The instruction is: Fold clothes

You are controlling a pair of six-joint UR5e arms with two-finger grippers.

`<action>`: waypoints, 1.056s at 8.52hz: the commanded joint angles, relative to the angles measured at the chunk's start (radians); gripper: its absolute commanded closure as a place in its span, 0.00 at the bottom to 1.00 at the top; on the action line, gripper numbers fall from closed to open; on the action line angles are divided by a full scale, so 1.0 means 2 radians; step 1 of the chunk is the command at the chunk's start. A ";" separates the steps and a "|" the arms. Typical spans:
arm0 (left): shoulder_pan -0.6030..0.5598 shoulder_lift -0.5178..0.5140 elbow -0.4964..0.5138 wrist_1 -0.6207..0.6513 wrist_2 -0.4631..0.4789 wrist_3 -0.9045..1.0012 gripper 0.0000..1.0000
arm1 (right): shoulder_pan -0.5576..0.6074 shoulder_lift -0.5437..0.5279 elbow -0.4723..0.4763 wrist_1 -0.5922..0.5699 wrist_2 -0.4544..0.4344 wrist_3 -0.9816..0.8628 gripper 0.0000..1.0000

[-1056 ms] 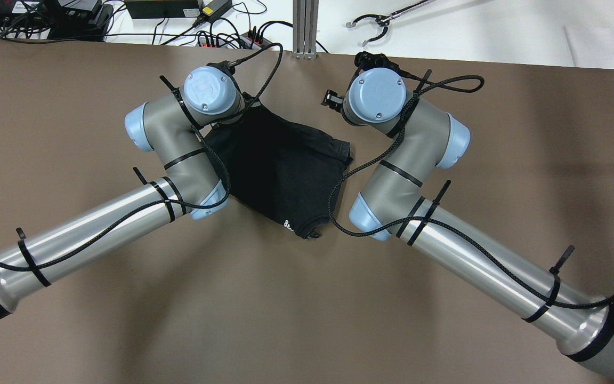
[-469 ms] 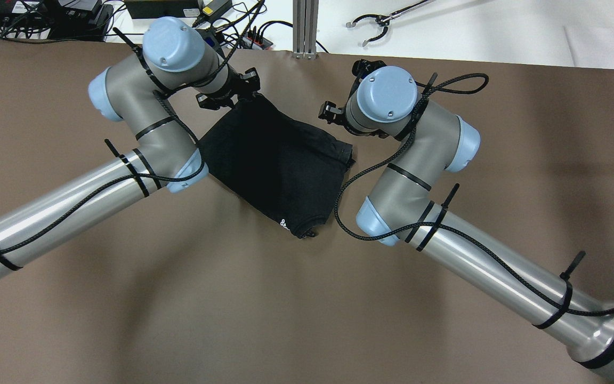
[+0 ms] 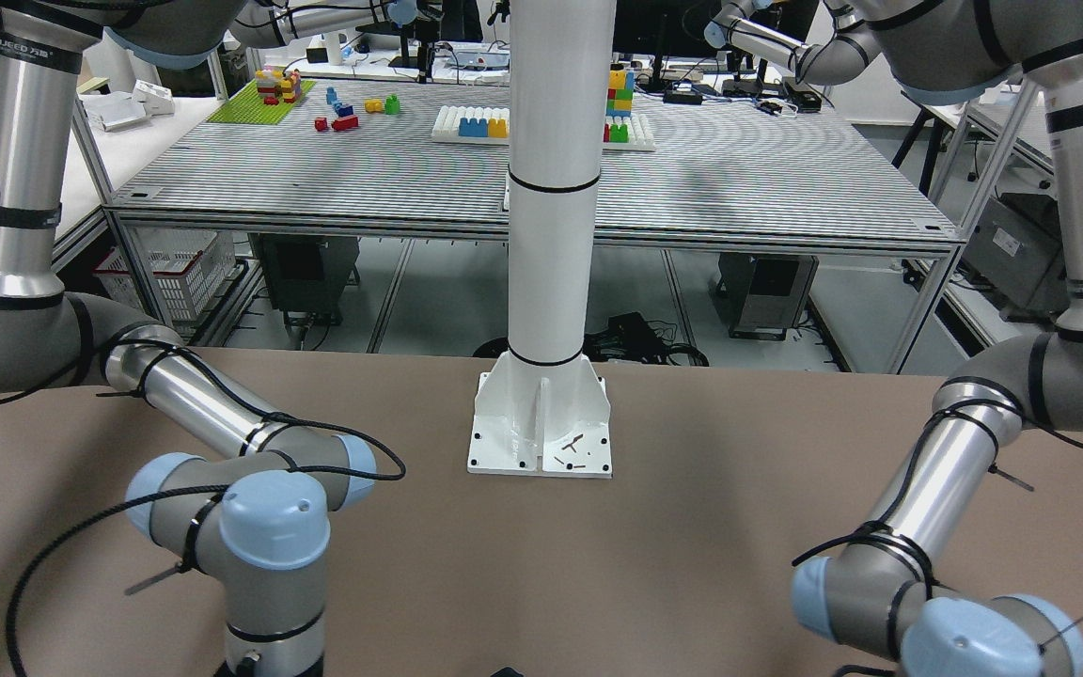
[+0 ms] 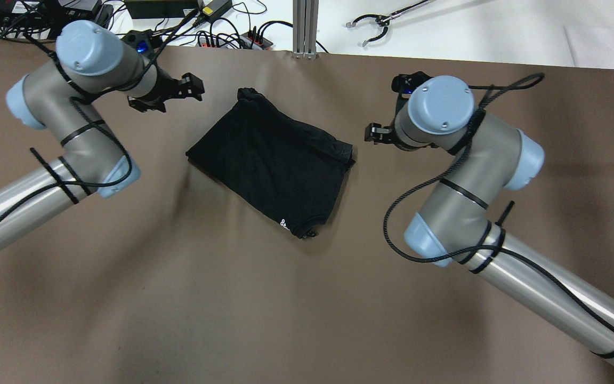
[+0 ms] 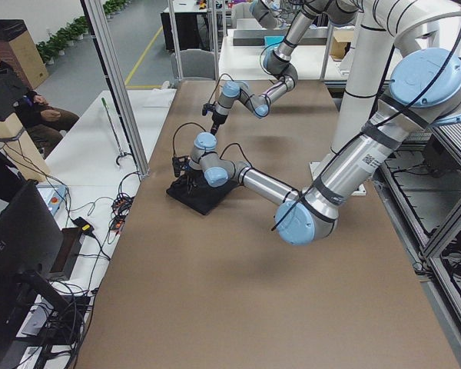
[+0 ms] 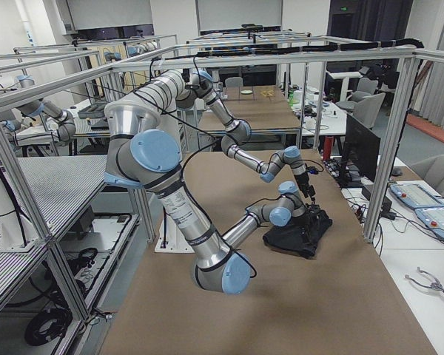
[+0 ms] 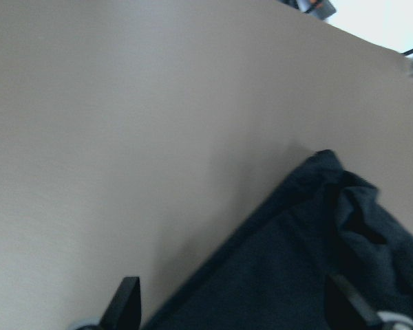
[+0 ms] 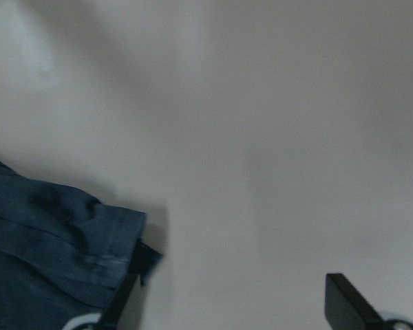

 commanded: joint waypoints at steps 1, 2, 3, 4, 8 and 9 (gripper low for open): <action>-0.064 0.128 -0.053 0.000 -0.001 0.148 0.06 | 0.056 -0.134 0.109 -0.040 0.001 -0.149 0.06; -0.100 0.165 -0.057 0.000 -0.001 0.219 0.06 | 0.087 -0.159 0.124 -0.067 -0.003 -0.207 0.06; -0.143 0.194 -0.057 0.000 0.000 0.304 0.06 | 0.124 -0.187 0.132 -0.076 -0.005 -0.272 0.06; -0.190 0.220 -0.055 0.001 0.002 0.393 0.06 | 0.167 -0.216 0.136 -0.076 -0.011 -0.341 0.06; -0.321 0.254 -0.056 0.039 0.055 0.619 0.06 | 0.308 -0.266 0.139 -0.077 -0.070 -0.573 0.06; -0.341 0.273 -0.062 0.038 0.055 0.632 0.06 | 0.339 -0.280 0.142 -0.076 -0.072 -0.617 0.06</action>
